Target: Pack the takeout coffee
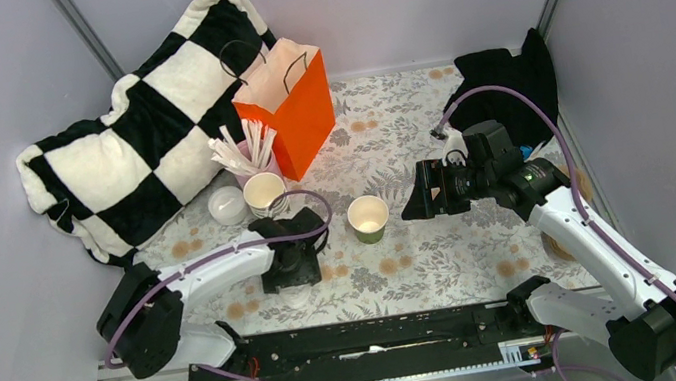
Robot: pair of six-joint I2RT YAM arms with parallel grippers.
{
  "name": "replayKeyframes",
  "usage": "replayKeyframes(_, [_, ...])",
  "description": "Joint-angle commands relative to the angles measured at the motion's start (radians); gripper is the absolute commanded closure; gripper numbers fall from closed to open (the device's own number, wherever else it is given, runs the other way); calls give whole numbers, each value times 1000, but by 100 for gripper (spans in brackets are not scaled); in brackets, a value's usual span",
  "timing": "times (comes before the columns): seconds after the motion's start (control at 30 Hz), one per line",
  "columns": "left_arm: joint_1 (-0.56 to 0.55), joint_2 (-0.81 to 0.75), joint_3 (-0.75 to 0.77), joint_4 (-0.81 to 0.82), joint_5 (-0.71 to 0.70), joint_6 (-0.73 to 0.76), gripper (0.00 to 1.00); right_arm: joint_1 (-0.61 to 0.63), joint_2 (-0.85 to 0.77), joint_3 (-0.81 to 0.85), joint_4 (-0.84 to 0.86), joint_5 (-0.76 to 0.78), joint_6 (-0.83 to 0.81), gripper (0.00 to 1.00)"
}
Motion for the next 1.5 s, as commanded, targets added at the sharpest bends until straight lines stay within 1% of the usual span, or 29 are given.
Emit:
replayKeyframes(0.0, [-62,22,109,-45,-35,-28,30,4,-9,19,10,1,-4,17])
replayKeyframes(0.1, [-113,28,173,-108,-45,-49,30,4,-11,23,2,5,-8,17])
replayKeyframes(0.27, [-176,-9,279,-190,-36,-74,29,4,-20,20,-3,20,-7,17])
replayKeyframes(0.37, [-178,-18,395,-217,-23,-39,28,4,-36,25,-14,81,2,16])
replayKeyframes(0.4, [-177,-8,446,-218,-23,-6,28,3,-43,25,-18,110,12,15])
replayKeyframes(0.47, [-172,39,594,-236,-29,45,26,2,-47,25,-20,134,24,14])
replayKeyframes(0.57, [-158,153,775,-258,-10,119,24,-1,-36,30,-23,139,40,13])
replayKeyframes(0.63, [-152,224,865,-263,-11,159,24,-11,-33,32,-18,136,43,12])
replayKeyframes(0.7, [-141,280,916,-248,-3,200,24,-22,-27,39,-22,135,39,12])
replayKeyframes(0.8, [-117,363,967,-236,30,253,24,-65,-24,40,-33,125,30,11])
replayKeyframes(0.93, [-100,432,996,-235,46,313,24,-151,-28,12,-33,60,27,11])
replayKeyframes(1.07, [-82,457,999,-231,51,351,24,-164,-28,-13,-22,50,30,11])
replayKeyframes(1.2, [-66,469,999,-214,92,370,24,-166,-16,-22,-19,41,29,11])
replayKeyframes(1.37, [-66,475,986,-186,130,383,23,-166,-14,-35,-13,28,25,11])
replayKeyframes(1.47, [-67,494,1005,-181,152,391,23,-166,-13,-43,-7,19,26,11])
